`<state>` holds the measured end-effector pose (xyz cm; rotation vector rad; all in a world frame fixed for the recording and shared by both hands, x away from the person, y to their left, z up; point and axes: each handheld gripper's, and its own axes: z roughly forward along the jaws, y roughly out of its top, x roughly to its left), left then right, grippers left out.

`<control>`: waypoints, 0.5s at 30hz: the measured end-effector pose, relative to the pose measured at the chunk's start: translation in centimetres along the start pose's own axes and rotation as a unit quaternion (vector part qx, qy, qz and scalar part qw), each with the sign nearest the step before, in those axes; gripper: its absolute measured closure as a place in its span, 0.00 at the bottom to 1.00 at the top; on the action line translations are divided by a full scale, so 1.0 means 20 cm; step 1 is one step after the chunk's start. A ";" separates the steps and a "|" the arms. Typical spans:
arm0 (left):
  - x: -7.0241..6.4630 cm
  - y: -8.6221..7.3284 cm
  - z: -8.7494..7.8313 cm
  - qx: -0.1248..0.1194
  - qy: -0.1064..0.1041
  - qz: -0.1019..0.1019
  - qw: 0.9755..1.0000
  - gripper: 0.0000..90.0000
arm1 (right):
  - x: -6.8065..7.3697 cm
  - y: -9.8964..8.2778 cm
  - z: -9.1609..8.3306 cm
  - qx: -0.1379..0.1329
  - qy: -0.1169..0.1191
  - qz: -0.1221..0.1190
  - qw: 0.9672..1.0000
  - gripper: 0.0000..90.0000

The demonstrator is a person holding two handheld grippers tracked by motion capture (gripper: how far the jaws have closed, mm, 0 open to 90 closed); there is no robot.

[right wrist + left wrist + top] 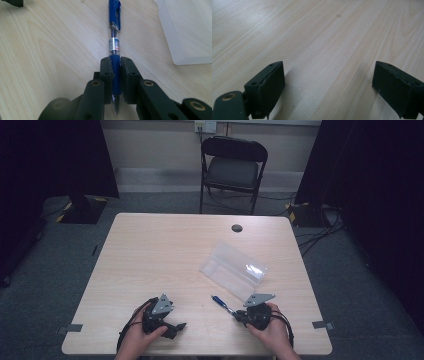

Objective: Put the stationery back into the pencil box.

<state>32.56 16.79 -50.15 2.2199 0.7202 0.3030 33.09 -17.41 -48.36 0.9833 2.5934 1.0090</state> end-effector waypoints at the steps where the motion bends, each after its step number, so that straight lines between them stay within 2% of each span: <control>1: 0.00 0.00 0.00 0.000 0.000 0.000 1.000 0.12 | 0.00 0.00 0.00 -0.001 -0.001 0.003 1.000 0.90; 3: 0.00 0.00 0.00 0.000 0.000 0.000 1.000 0.12 | 0.00 -0.01 0.00 -0.004 0.000 0.008 1.000 0.90; 5: 0.00 0.00 0.00 0.000 0.000 0.000 1.000 0.12 | -0.02 -0.02 0.00 -0.013 0.012 0.033 0.999 0.90; 8: 0.00 0.00 0.00 0.000 0.000 0.000 1.000 0.12 | -0.03 -0.02 0.00 -0.015 0.007 0.028 0.999 0.90; 15: 0.00 0.00 0.00 0.000 0.000 0.000 1.000 0.12 | -0.04 0.01 -0.02 -0.031 0.019 0.028 0.999 0.90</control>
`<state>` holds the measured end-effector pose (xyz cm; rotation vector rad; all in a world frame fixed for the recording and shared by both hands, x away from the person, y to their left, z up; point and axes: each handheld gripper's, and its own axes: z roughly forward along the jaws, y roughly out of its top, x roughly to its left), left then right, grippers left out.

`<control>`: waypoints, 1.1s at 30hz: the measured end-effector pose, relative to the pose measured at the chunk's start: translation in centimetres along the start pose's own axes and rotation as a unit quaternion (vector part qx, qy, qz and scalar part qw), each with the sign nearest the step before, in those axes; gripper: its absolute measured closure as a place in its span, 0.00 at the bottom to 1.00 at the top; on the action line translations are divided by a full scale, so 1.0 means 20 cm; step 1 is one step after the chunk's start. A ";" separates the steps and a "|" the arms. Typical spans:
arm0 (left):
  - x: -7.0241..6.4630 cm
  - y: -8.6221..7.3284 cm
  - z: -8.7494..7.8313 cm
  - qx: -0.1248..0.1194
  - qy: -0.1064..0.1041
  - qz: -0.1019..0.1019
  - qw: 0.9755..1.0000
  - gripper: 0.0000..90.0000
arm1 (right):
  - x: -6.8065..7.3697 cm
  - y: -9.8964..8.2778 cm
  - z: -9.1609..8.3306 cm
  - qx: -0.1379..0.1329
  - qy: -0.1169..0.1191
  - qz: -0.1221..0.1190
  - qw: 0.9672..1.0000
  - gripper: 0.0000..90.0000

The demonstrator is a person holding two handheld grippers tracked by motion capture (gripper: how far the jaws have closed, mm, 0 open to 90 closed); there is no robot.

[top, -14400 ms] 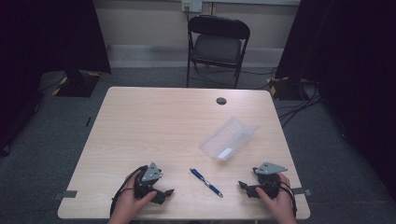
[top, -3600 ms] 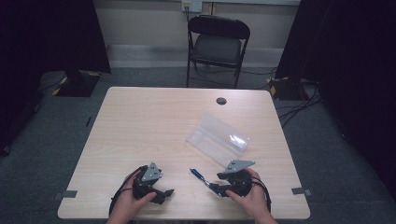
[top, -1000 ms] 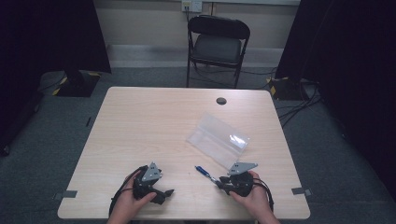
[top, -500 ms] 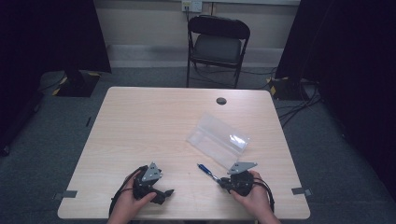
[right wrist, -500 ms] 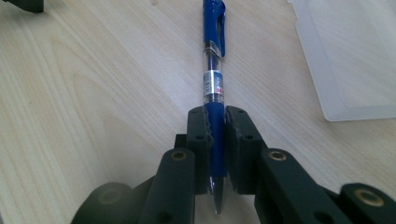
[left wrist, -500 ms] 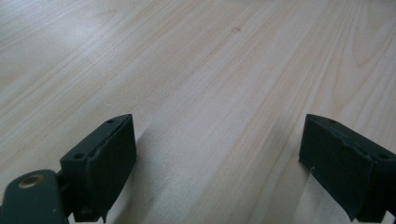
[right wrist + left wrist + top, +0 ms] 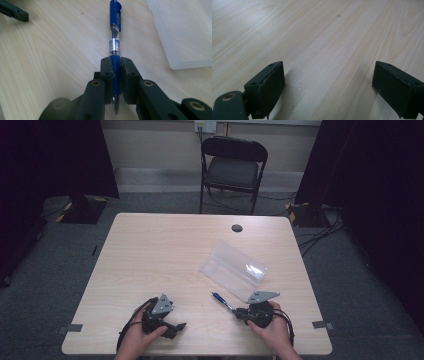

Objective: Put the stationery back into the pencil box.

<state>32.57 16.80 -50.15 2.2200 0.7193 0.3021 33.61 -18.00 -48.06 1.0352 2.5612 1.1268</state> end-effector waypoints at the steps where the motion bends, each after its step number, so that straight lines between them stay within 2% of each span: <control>1: 0.00 0.00 0.00 0.000 0.000 0.000 1.000 0.12 | 0.00 0.01 -0.01 -0.003 0.002 -0.004 1.000 0.90; 7: 0.00 0.00 0.00 0.000 0.000 0.000 1.000 0.12 | -0.02 0.07 -0.05 -0.016 0.012 -0.009 1.000 0.90; 15: 0.00 0.00 0.00 0.000 0.000 0.000 1.000 0.12 | -0.03 0.13 -0.07 -0.020 0.010 -0.019 1.000 0.90; 24: 0.00 0.00 0.00 0.000 0.000 0.000 1.000 0.12 | -0.08 0.19 -0.11 -0.044 0.013 -0.022 0.999 0.90; 33: 0.00 0.00 0.00 0.000 0.000 0.000 1.000 0.12 | -0.13 0.23 -0.11 -0.043 0.009 -0.018 0.999 0.90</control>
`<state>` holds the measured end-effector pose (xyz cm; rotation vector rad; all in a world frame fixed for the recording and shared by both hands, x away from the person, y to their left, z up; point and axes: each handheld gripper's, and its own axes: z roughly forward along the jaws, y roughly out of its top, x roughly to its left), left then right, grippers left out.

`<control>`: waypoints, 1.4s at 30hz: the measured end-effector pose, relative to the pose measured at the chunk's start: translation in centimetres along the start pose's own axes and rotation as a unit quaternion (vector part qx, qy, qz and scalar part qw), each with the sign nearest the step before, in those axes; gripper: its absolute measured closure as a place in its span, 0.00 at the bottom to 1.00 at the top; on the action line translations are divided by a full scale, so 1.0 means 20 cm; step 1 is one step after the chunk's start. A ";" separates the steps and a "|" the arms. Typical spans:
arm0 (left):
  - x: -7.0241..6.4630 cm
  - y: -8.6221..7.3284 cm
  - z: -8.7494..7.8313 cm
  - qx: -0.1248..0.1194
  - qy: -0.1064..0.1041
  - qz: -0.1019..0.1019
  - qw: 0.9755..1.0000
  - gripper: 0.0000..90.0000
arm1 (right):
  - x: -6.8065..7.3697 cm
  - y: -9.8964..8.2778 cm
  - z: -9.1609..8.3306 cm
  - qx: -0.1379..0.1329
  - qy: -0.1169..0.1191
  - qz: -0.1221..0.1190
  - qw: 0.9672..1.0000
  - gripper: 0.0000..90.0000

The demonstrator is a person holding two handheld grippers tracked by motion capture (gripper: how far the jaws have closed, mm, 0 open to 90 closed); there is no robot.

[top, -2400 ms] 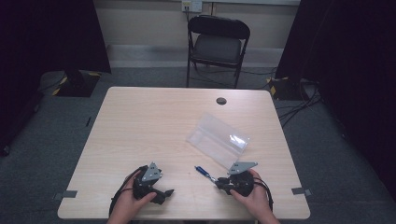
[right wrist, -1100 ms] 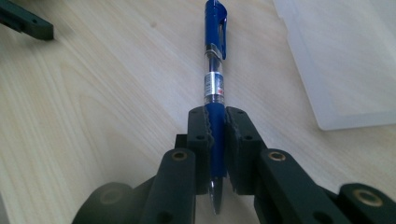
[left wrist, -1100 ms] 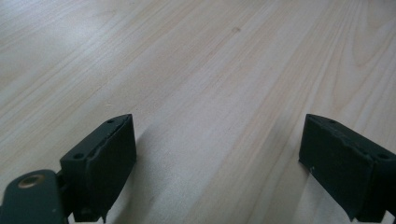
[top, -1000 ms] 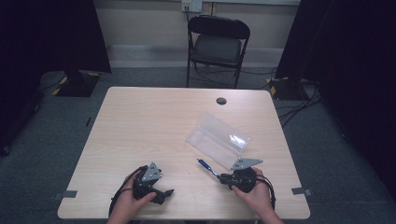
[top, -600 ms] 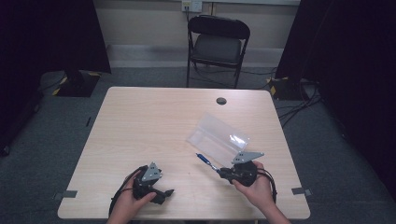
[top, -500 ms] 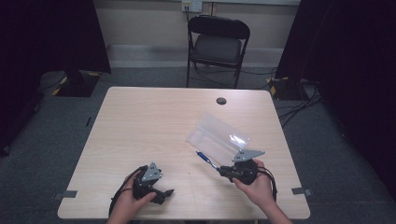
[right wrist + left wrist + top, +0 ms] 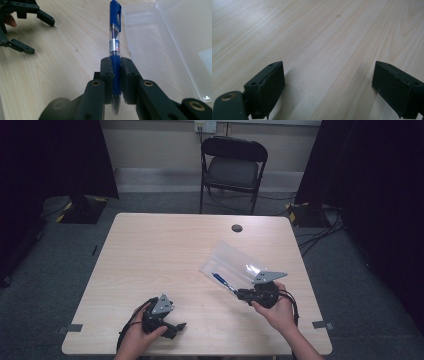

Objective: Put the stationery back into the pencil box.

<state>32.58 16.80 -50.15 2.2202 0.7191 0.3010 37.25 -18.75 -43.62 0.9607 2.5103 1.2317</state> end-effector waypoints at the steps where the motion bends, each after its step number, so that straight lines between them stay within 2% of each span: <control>1: 0.00 0.00 0.00 0.000 0.000 0.000 1.000 0.12 | 0.00 0.00 0.00 -0.001 0.000 0.001 1.000 0.90; 16: 0.00 0.00 0.00 0.000 0.000 0.000 1.000 0.12 | -0.06 0.09 0.00 0.000 -0.013 -0.012 1.000 0.90; 24: 0.00 0.00 0.00 0.000 0.000 0.000 1.000 0.12 | -0.09 0.12 0.04 0.006 -0.025 -0.018 1.000 0.90; 42: 0.00 0.00 0.00 0.000 0.000 0.000 1.000 0.12 | -0.17 0.08 0.13 0.011 -0.037 -0.001 0.999 0.90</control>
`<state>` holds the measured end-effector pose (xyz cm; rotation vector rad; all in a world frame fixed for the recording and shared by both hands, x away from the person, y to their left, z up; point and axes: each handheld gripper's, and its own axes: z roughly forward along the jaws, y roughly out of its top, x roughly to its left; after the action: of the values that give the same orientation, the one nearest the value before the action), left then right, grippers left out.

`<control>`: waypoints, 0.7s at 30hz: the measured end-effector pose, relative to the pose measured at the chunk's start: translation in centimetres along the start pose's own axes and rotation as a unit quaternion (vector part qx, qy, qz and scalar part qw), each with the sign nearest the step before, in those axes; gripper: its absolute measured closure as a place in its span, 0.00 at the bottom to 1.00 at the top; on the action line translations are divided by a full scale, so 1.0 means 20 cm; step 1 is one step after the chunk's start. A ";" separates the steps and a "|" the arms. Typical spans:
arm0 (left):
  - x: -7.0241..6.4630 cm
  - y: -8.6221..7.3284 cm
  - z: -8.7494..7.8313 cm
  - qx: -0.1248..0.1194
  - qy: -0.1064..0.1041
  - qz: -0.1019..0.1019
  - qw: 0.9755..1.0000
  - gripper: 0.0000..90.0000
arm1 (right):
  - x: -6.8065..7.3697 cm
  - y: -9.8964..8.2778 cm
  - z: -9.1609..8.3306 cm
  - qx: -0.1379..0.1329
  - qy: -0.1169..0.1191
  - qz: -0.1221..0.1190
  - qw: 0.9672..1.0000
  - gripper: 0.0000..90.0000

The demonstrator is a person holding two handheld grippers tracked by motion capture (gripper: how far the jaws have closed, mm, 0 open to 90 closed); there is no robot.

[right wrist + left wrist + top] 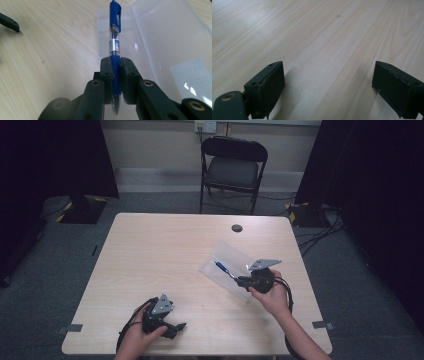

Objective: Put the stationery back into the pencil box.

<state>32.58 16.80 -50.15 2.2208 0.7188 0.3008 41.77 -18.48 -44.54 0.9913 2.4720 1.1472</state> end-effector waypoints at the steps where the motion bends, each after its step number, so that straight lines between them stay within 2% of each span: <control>1: 0.00 0.00 0.00 0.000 0.000 0.000 1.000 0.12 | 0.00 0.00 0.00 0.001 -0.001 -0.001 1.000 0.90; 11: 0.00 0.00 0.00 0.000 0.000 0.000 1.000 0.12 | -0.02 -0.02 0.02 0.009 -0.010 -0.002 1.000 0.90; 17: 0.00 0.00 0.00 0.000 0.000 0.000 1.000 0.12 | -0.03 -0.04 0.03 0.015 -0.014 -0.011 1.000 0.90; 21: 0.00 0.00 0.00 0.000 0.000 0.000 1.000 0.12 | -0.04 -0.06 0.04 0.017 -0.012 -0.006 1.000 0.90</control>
<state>32.58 16.80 -50.15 2.2204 0.7190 0.3011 42.15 -19.15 -45.97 0.9930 2.4822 1.0873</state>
